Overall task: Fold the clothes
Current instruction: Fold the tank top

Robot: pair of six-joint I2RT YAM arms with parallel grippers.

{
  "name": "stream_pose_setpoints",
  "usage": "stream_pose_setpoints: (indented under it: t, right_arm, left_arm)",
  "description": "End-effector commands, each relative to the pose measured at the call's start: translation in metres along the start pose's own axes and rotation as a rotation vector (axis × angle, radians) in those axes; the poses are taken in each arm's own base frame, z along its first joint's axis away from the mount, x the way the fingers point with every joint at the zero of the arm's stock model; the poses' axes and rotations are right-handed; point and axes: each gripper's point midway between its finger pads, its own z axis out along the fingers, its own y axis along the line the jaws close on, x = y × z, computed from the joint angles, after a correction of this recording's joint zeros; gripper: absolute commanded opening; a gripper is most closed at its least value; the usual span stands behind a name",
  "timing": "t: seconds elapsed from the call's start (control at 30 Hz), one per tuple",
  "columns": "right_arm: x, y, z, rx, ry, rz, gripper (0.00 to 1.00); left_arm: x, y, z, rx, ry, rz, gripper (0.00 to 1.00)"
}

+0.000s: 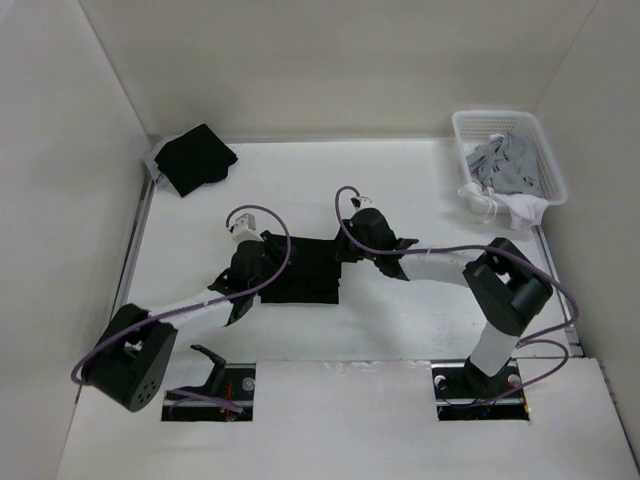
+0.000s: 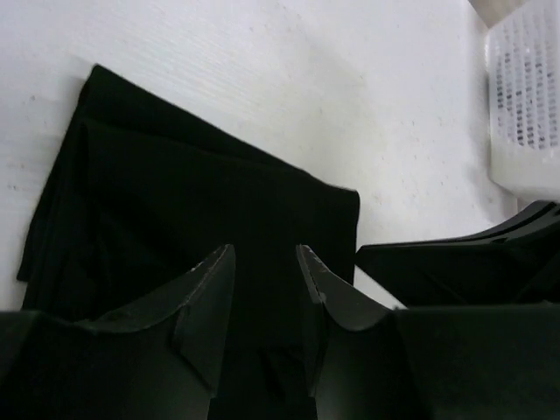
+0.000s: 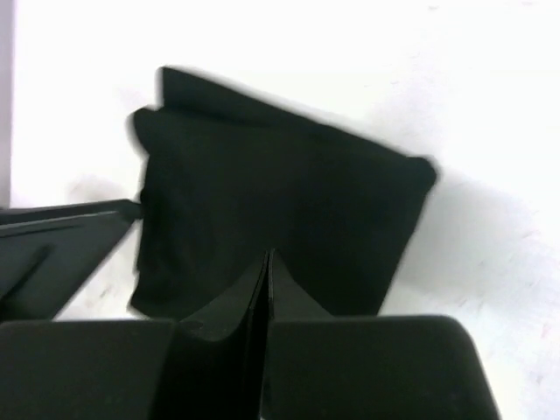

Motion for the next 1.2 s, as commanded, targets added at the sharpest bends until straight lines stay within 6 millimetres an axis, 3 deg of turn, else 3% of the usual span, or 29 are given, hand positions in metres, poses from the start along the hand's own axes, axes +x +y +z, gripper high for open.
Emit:
stream_pose_setpoints:
  t: [0.0, 0.2, 0.3, 0.4, 0.57, 0.73, 0.9, 0.93, 0.97, 1.17]
  right_arm:
    - [-0.004, -0.002, 0.019, -0.052, -0.014, 0.074, 0.04]
    - [0.001, -0.032, 0.021, -0.008, -0.01, 0.17, 0.07]
    - [-0.007, -0.027, 0.014, -0.022, -0.032, 0.165, 0.14]
    - [-0.017, -0.016, 0.005, -0.047, -0.06, 0.15, 0.23]
    - [-0.041, 0.007, -0.029, -0.106, -0.128, 0.113, 0.4]
    - [-0.048, 0.017, -0.072, -0.12, -0.207, 0.024, 0.59]
    - [-0.054, -0.021, -0.101, 0.039, -0.327, -0.051, 0.73]
    - [-0.055, -0.032, -0.104, 0.079, -0.353, -0.048, 0.79]
    - [-0.055, -0.041, -0.106, 0.116, -0.367, -0.039, 1.0]
    - [-0.055, -0.094, -0.111, 0.331, -0.374, -0.021, 1.0]
  left_arm:
    - [-0.047, -0.027, 0.02, 0.078, -0.177, -0.048, 0.32]
    - [-0.024, 0.049, 0.055, -0.116, -0.088, -0.113, 0.31]
    - [-0.019, 0.065, 0.056, -0.125, -0.046, -0.196, 0.3]
    - [-0.033, 0.047, 0.043, -0.04, -0.095, -0.194, 0.35]
    - [-0.063, 0.009, 0.003, 0.079, -0.206, -0.129, 0.54]
    - [-0.069, -0.006, -0.024, 0.082, -0.202, -0.029, 0.65]
    - [-0.103, 0.002, -0.059, -0.051, -0.335, 0.058, 0.65]
    - [-0.116, 0.015, -0.068, -0.135, -0.391, 0.07, 0.65]
    - [-0.126, 0.026, -0.073, -0.205, -0.432, 0.071, 0.66]
    - [-0.158, 0.059, -0.094, -0.373, -0.526, 0.022, 0.67]
